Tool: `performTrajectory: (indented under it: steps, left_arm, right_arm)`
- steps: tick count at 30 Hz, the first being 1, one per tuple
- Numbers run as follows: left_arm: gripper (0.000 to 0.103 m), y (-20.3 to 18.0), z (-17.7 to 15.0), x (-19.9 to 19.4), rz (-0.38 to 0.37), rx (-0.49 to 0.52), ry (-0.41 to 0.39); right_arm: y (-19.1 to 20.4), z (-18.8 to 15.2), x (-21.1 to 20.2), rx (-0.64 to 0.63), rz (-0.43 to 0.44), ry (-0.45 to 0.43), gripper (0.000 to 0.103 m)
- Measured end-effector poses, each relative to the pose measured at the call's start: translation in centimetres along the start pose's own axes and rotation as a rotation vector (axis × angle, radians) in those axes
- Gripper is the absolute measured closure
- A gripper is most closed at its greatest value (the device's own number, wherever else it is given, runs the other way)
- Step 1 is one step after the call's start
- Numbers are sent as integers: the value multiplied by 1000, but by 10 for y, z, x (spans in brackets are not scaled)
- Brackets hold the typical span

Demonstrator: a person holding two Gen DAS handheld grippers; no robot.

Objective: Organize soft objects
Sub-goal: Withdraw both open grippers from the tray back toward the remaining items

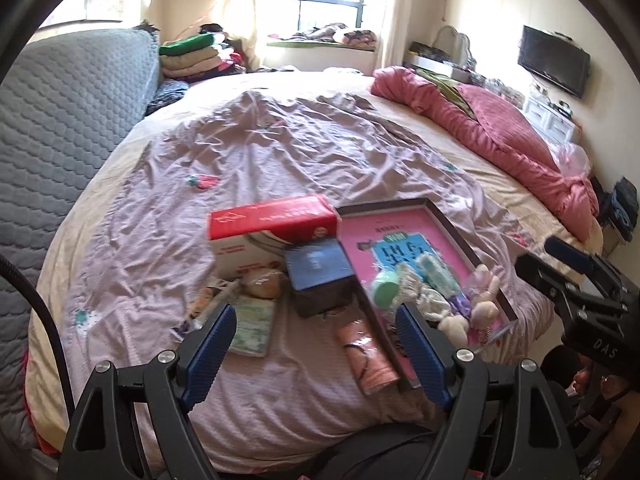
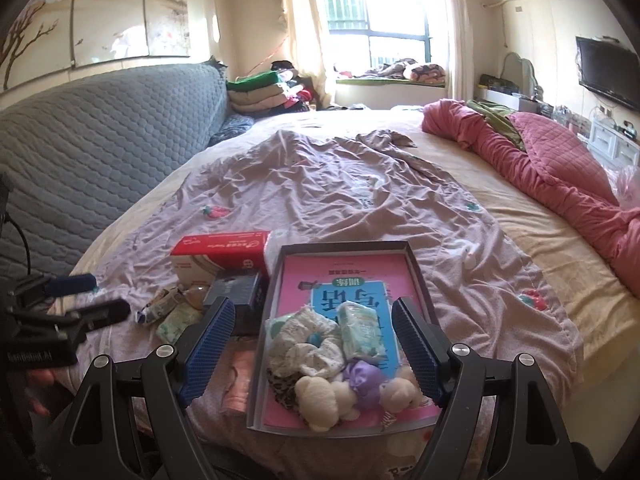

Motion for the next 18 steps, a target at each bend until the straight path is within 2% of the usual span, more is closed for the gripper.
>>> performTrajectory:
  steps: [10,18]
  left_arm:
    - [22,50,-2,-16,46,-85,-13]
    - [22,73,-16,-21,81,-97,-9]
  right_arm:
    - [35,0,2,-69,41,9,21]
    - [62,-9,8,-127,64,34,21]
Point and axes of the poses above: each gripper's, at about its wrist camera, not at the fingertips, and x roughly the way its jaws point, y to its left, z to its top, the point moved 2 cm from there along x, roughly the way its jaws point, and after that the axes turned 7 degrees about -z, right-handed, at the moved point
